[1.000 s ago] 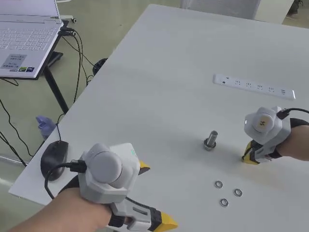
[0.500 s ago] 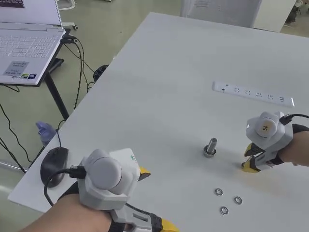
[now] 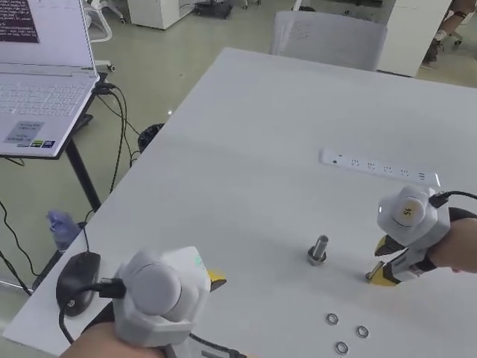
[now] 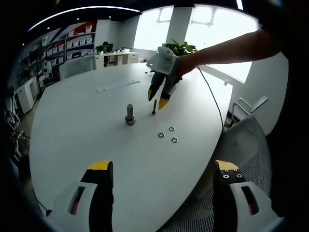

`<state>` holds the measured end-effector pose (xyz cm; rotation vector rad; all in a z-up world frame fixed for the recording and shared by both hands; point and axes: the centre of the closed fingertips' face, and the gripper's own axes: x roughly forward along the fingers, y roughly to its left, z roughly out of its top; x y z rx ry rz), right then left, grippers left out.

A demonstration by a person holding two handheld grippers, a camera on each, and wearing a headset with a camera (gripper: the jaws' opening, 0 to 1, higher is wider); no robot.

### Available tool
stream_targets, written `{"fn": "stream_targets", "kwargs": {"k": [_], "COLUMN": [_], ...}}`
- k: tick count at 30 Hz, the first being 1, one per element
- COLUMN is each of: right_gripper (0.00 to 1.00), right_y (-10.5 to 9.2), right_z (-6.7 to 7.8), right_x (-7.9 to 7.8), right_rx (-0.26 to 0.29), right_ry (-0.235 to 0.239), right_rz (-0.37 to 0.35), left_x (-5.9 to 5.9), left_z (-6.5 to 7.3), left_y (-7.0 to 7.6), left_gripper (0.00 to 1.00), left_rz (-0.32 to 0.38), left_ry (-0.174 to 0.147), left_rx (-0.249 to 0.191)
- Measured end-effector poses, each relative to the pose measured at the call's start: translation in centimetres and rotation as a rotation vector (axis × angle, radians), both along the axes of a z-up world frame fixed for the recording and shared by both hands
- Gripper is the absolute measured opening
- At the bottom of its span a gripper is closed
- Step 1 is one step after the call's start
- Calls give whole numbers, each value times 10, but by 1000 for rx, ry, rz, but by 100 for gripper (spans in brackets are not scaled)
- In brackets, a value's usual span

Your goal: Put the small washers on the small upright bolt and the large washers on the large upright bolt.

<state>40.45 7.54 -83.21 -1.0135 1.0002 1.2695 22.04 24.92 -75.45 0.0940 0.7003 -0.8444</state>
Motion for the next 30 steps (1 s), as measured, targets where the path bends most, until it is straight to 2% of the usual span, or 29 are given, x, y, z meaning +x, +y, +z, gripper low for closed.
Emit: {"fn": "stream_targets", "kwargs": {"k": [4, 10, 13, 17, 22, 27, 30], "right_gripper": [37, 37, 37, 37, 36, 36, 35], "right_y": [3, 3, 5, 6, 8, 9, 10], "right_z": [17, 28, 33, 35, 38, 35, 34], "right_x": [-1, -10, -14, -22, -33, -51, -58], "right_rx": [25, 14, 24, 20, 40, 42, 53], "right_ry": [-14, -28, -26, -24, -19, -15, -29], "right_rz": [-17, -23, -33, -34, -58, -64, -68], "left_x": [1, -2, -4, -6, -8, -11, -13], "left_z": [3, 0, 4, 5, 11, 11, 10], "left_y": [0, 2, 6, 8, 8, 9, 12], "left_gripper": [85, 84, 84, 83, 83, 82, 81], "left_rz": [7, -18, -21, -35, -50, -74, -87], "left_ry": [2, 4, -2, -8, -13, -13, -14], "left_rx": [-24, -2, -8, 0, -12, -7, 5]}}
